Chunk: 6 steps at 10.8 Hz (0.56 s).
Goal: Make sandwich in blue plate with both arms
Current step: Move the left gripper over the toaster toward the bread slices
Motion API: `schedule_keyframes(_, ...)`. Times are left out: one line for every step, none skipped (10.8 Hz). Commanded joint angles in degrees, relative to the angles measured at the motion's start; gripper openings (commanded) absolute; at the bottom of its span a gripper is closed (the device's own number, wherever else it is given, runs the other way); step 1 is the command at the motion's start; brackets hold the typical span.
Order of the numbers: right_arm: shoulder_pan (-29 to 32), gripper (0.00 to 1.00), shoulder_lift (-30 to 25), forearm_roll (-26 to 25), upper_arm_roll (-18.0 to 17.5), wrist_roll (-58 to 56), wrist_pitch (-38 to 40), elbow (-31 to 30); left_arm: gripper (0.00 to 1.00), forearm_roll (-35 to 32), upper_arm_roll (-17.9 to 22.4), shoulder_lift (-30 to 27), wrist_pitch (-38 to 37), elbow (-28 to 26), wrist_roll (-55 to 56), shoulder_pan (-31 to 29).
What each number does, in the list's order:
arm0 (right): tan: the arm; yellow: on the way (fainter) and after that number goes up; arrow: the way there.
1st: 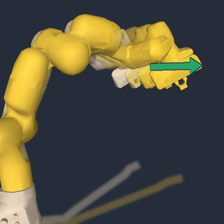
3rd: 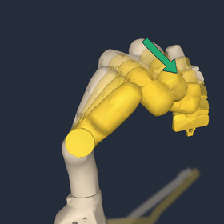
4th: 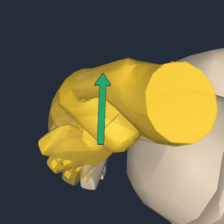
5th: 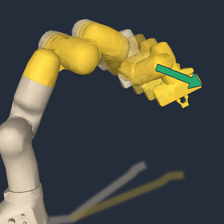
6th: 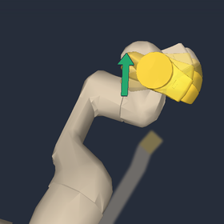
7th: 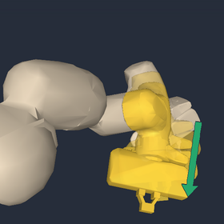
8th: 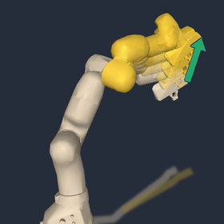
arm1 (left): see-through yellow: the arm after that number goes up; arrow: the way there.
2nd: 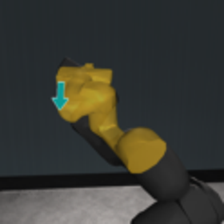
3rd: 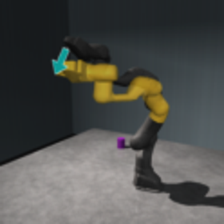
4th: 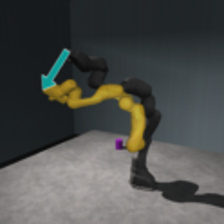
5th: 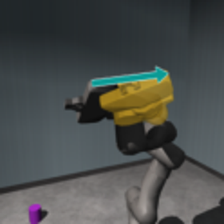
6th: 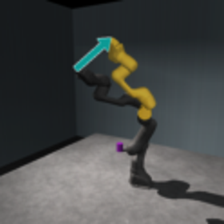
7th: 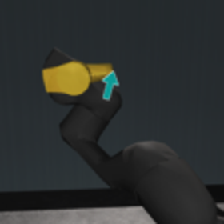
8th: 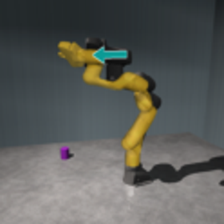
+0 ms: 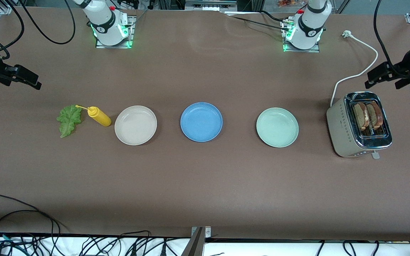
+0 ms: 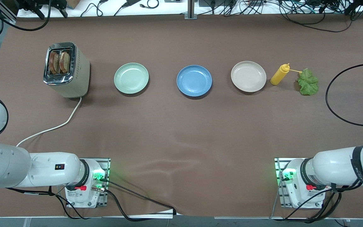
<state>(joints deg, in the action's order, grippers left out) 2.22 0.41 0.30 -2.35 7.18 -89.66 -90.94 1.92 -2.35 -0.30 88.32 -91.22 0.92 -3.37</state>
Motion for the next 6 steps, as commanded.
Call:
schedule_keyframes(0.7, 1.00, 0.0, -0.4, -0.9, 1.0, 0.8, 0.8, 0.96, -3.7, 1.1, -0.4, 6.9, -6.7, -0.3, -0.1)
schedule_keyframes(0.7, 1.00, 0.1, -0.4, -1.1, 0.9, 0.9, 0.8, 0.95, -3.8, 2.1, -0.1, 9.9, -8.9, -0.3, -0.1)
schedule_keyframes(0.7, 1.00, 0.1, -0.4, -1.0, 1.0, 0.9, 0.8, 0.94, -3.8, 2.5, 0.2, 13.0, -11.4, -0.3, -0.2)
schedule_keyframes(0.7, 1.00, 0.1, -0.4, -1.0, 1.0, 0.8, 0.8, 0.92, -3.8, 3.1, 0.9, 15.2, -13.2, -0.3, -0.2)
schedule_keyframes(0.7, 1.00, 0.1, -0.4, -1.1, 1.0, 0.8, 0.8, 0.92, -3.8, 3.8, 1.9, 16.9, -14.1, -0.3, -0.1)
schedule_keyframes(0.7, 1.00, 0.1, -0.4, -1.1, 0.9, 0.8, 0.8, 0.89, -3.8, 4.5, 3.4, 17.2, -14.2, -0.3, -0.2)
